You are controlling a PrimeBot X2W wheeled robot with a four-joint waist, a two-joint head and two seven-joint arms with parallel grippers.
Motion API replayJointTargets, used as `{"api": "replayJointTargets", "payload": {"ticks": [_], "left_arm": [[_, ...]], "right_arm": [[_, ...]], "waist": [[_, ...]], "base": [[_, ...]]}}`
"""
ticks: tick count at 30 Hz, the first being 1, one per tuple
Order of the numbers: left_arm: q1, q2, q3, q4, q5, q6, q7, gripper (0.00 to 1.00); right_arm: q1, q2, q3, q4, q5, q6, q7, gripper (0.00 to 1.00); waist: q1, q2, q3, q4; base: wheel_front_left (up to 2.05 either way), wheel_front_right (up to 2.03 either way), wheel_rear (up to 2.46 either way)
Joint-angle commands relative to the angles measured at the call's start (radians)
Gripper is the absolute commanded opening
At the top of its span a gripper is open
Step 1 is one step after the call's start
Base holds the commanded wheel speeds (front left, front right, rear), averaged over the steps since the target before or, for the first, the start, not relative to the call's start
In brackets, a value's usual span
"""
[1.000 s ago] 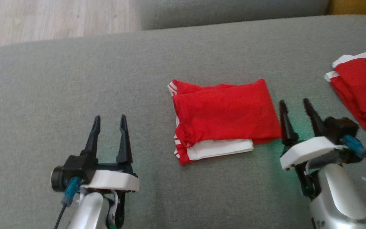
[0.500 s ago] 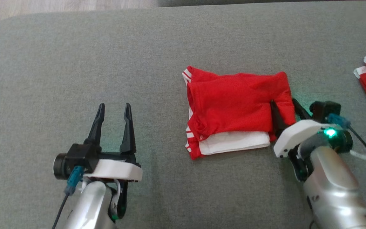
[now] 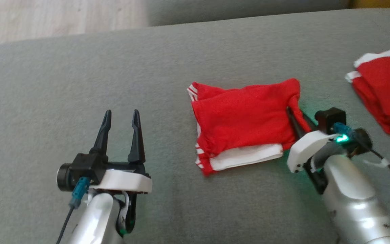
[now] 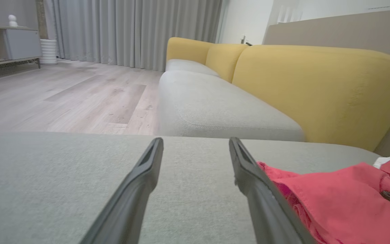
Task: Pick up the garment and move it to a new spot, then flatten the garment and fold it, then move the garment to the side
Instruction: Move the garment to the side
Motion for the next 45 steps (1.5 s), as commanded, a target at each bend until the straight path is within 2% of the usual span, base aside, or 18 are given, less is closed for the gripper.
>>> {"api": "replayJointTargets", "payload": {"ticks": [1,5,10,15,19,23,27,37,39,45], "left_arm": [[-0.019,0.003,0.021,-0.039,0.003,0.006,-0.010,1.00],[-0.017,0.003,0.007,-0.045,-0.003,0.012,-0.010,1.00],[-0.023,0.003,0.008,-0.053,0.003,0.017,-0.010,1.00],[-0.047,0.003,0.006,-0.055,0.012,0.011,-0.010,1.00],[-0.069,0.003,0.006,-0.052,0.016,0.005,-0.010,1.00],[-0.090,0.003,0.025,-0.054,0.022,0.003,-0.010,1.00],[-0.110,0.003,0.040,-0.054,0.036,-0.006,-0.010,1.00],[-0.133,0.003,0.052,-0.058,0.047,-0.017,-0.010,1.00],[-0.133,0.003,0.049,-0.056,0.044,-0.016,-0.010,1.00],[-0.123,0.003,0.050,-0.048,0.037,-0.015,-0.010,1.00]], "right_arm": [[-0.019,-0.026,0.030,-0.050,-0.015,-0.001,-0.013,0.00],[-0.024,-0.106,0.066,-0.123,-0.041,-0.001,0.008,0.00],[-0.034,-0.265,0.076,-0.237,-0.049,-0.001,0.071,0.00],[-0.055,-0.429,0.022,-0.309,-0.053,-0.001,0.125,0.00],[-0.069,-0.526,-0.051,-0.310,-0.076,-0.001,0.154,0.00],[-0.098,-0.579,-0.118,-0.280,-0.084,-0.001,0.159,0.00],[-0.135,-0.604,-0.162,-0.237,-0.100,-0.001,0.155,0.00],[-0.170,-0.589,-0.241,-0.179,-0.155,-0.001,0.153,0.00],[-0.169,-0.579,-0.255,-0.177,-0.165,-0.001,0.149,1.00],[-0.160,-0.530,-0.285,-0.204,-0.185,-0.001,0.152,1.00]], "waist": [[0.0000,0.0000,-0.023,-0.035],[0.0000,0.0000,-0.028,-0.069],[0.0000,0.0000,-0.002,-0.100],[0.0000,0.0000,0.055,-0.105],[0.0000,0.0000,0.104,-0.096],[0.0000,0.0000,0.153,-0.086],[0.0000,0.0000,0.194,-0.074],[0.0000,0.0000,0.233,-0.064],[0.0000,0.0000,0.229,-0.066],[0.0000,0.0000,0.184,-0.078]], "base": [[0.00,0.00,0.00],[0.00,0.00,0.00],[0.00,0.00,0.00],[0.00,0.00,0.00],[0.00,0.00,0.00],[0.00,0.00,0.00],[0.00,0.00,0.00],[0.00,0.00,0.00],[0.00,0.00,0.00],[0.00,0.00,0.00]]}}
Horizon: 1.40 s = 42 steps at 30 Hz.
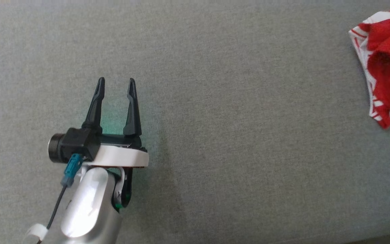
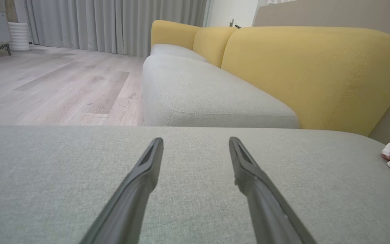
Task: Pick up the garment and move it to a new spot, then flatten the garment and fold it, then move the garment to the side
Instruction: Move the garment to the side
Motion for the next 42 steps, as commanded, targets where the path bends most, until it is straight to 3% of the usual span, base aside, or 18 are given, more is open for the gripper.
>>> {"api": "replayJointTargets", "payload": {"ticks": [1,10,17,19,25,31,42], "left_arm": [[-0.007,0.004,0.029,-0.025,-0.001,0.004,-0.009,1.00],[0.045,0.004,0.030,-0.033,-0.020,0.008,-0.009,1.00],[0.112,0.004,0.025,-0.059,-0.034,0.024,-0.009,1.00],[0.138,0.004,0.022,-0.065,-0.034,0.022,-0.009,1.00],[0.183,0.004,0.023,-0.064,-0.027,0.023,-0.009,1.00],[0.214,0.004,0.042,-0.058,-0.079,0.043,-0.009,1.00],[0.264,0.004,0.063,-0.042,-0.107,0.025,-0.009,1.00]], "right_arm": [[0.008,-0.020,0.001,-0.043,-0.007,-0.001,-0.008,1.00],[0.064,0.097,0.011,-0.225,0.040,-0.001,-0.025,1.00],[0.177,0.273,0.032,-0.466,0.124,-0.001,-0.008,1.00],[0.247,0.352,0.034,-0.553,0.165,-0.001,-0.008,1.00],[0.396,0.491,0.039,-0.621,0.210,-0.001,-0.050,1.00],[0.539,0.530,0.021,-0.595,0.193,-0.001,-0.148,1.00],[0.670,0.534,0.068,-0.503,0.263,-0.001,-0.225,1.00]], "waist": [[-0.0001,0.0000,-0.023,-0.006],[-0.0001,0.0000,-0.173,-0.010],[-0.0001,0.0000,-0.283,0.006],[-0.0001,0.0000,-0.309,0.015],[-0.0001,0.0000,-0.350,0.043],[-0.0001,0.0000,-0.370,0.064],[-0.0001,0.0000,-0.391,0.070]], "base": [[0.00,0.00,0.00],[0.00,0.00,0.00],[0.00,0.00,0.00],[0.00,0.00,0.00],[0.00,0.00,0.00],[0.00,0.00,0.00],[0.00,0.00,0.00]]}}
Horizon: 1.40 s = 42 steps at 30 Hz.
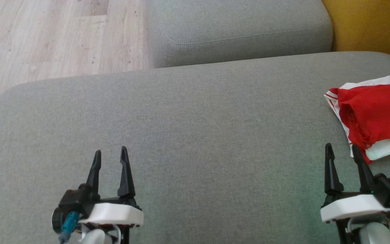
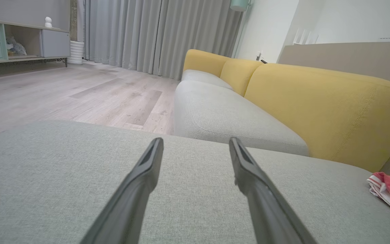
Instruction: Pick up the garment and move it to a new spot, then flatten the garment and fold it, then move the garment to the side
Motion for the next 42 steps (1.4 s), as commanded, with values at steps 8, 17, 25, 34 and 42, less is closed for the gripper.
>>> {"api": "replayJointTargets", "payload": {"ticks": [8,17,25,34,42], "left_arm": [[-0.025,0.002,0.042,-0.025,-0.019,-0.020,-0.010,1.00],[-0.025,0.002,0.039,-0.009,-0.050,-0.039,-0.010,1.00],[-0.030,0.002,0.040,0.006,-0.081,-0.037,-0.010,1.00],[0.007,0.000,0.009,0.053,-0.098,-0.038,0.004,0.00],[0.032,0.001,0.023,0.091,-0.148,-0.046,0.021,0.00]], "right_arm": [[-0.044,-0.006,0.043,-0.016,0.011,-0.001,-0.020,1.00],[-0.045,-0.006,0.052,-0.011,0.018,-0.001,-0.021,1.00],[-0.044,-0.006,0.057,-0.013,0.022,-0.001,-0.022,1.00],[-0.002,0.000,0.036,0.037,0.027,0.000,-0.009,0.00],[0.014,0.000,0.030,0.081,0.090,0.000,0.011,0.00]], "waist": [[0.0000,-0.0001,-0.005,-0.008],[0.0000,-0.0001,-0.004,-0.014],[0.0000,-0.0001,-0.006,-0.015],[0.0001,-0.0001,-0.005,-0.018],[0.0001,-0.0001,-0.004,-0.017]], "base": [[0.00,0.00,0.00],[0.00,0.00,0.00],[0.00,0.00,0.00],[0.00,0.00,0.00],[0.00,0.00,0.00]]}}
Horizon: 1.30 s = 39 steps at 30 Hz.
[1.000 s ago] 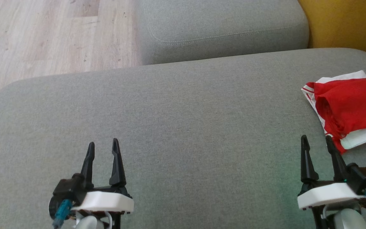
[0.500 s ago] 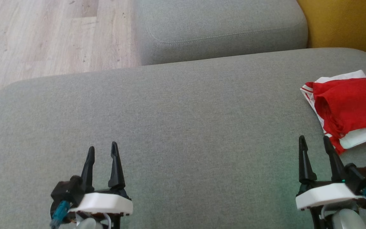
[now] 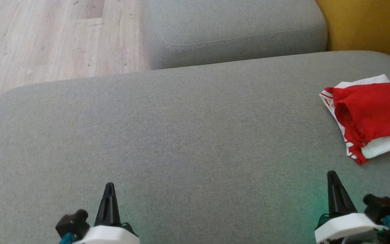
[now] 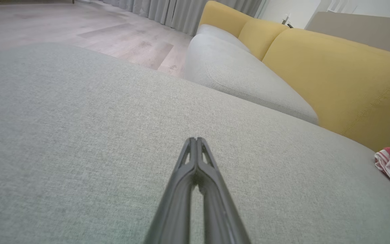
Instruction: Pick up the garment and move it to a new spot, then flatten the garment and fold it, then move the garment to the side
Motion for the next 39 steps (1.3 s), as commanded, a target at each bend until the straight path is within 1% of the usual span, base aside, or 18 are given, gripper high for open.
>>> {"api": "replayJointTargets", "payload": {"ticks": [1,32,39], "left_arm": [[-0.047,0.000,0.016,-0.037,-0.025,-0.007,0.009,0.00],[-0.066,0.001,0.106,-0.071,-0.315,-0.051,0.101,0.00],[-0.070,0.001,0.123,-0.077,-0.369,-0.059,0.118,0.00]], "right_arm": [[-0.043,-0.001,-0.004,-0.035,0.034,0.000,0.010,0.00],[-0.074,-0.002,-0.024,-0.067,0.401,0.000,0.100,0.00],[-0.080,-0.003,-0.028,-0.073,0.469,0.000,0.118,0.00]], "waist": [[0.0000,0.0000,0.001,0.000],[0.0000,0.0000,0.009,0.006],[0.0000,0.0000,0.011,0.007]], "base": [[0.00,0.00,0.00],[0.00,0.00,0.00],[0.00,0.00,0.00]]}}
